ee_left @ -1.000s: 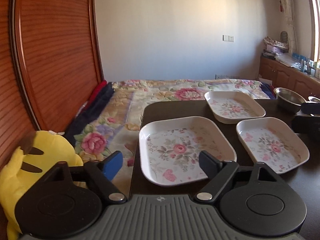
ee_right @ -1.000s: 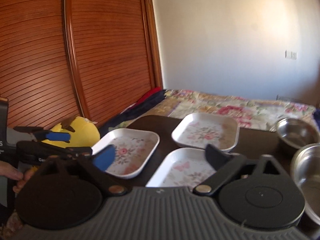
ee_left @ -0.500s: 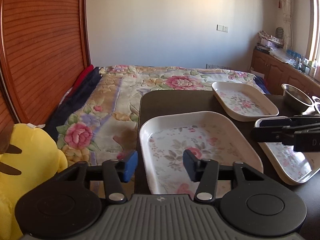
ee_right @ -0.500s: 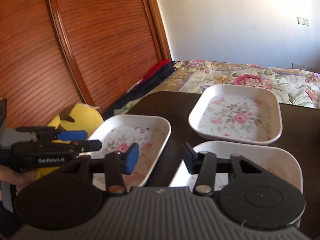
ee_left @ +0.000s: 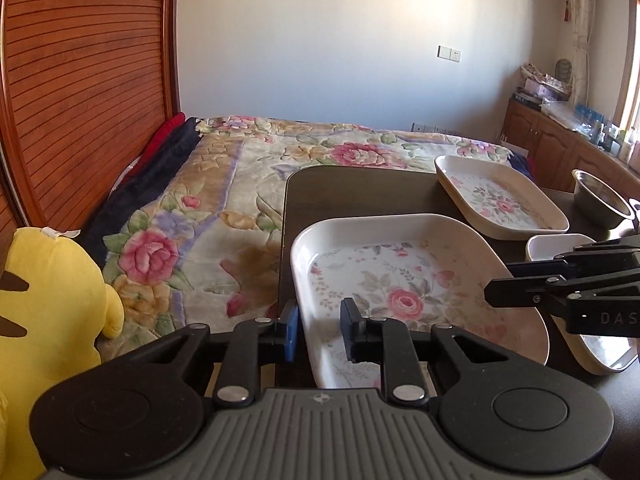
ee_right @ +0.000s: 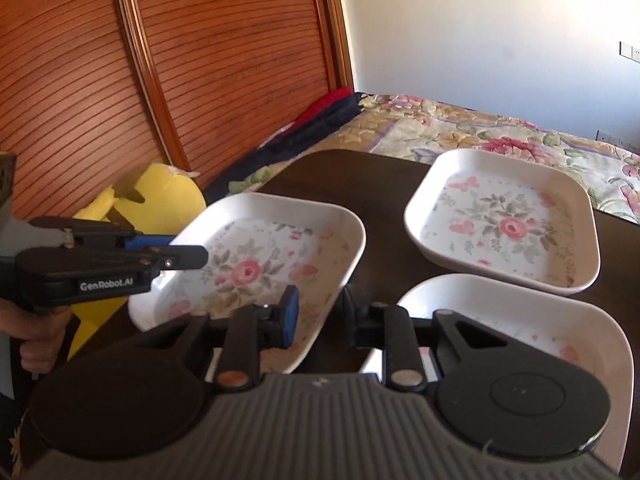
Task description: Organize plates and bowls
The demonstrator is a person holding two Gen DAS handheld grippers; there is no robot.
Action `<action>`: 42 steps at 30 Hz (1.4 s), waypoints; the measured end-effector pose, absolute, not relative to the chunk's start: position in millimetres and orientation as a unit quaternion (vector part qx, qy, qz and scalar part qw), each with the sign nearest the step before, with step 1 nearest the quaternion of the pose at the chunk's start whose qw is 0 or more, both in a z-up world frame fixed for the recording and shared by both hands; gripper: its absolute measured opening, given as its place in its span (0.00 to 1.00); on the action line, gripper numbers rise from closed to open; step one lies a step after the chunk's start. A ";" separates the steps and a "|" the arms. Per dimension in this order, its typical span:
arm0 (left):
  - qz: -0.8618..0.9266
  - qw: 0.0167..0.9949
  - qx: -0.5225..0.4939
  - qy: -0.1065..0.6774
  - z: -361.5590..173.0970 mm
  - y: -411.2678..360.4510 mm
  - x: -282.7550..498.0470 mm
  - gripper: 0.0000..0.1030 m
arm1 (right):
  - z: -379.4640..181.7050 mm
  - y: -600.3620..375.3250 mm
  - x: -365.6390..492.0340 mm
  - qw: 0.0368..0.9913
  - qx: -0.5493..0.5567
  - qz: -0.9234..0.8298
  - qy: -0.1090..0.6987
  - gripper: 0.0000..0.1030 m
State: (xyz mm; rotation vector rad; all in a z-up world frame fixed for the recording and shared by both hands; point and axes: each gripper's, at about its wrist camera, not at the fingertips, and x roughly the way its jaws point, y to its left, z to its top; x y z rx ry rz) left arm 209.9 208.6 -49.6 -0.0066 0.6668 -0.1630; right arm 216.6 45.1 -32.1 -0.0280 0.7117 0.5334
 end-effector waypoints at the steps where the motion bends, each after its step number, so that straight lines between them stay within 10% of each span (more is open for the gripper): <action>1: -0.080 0.942 -0.004 0.326 -49.9 208.8 209.2 0.23 | -32.7 45.4 217.6 0.902 -0.012 0.257 0.346 0.22; 42: -0.067 0.953 -0.024 0.296 -18.2 170.4 111.2 0.14 | -18.6 -4.4 149.0 0.911 0.045 0.257 0.319 0.12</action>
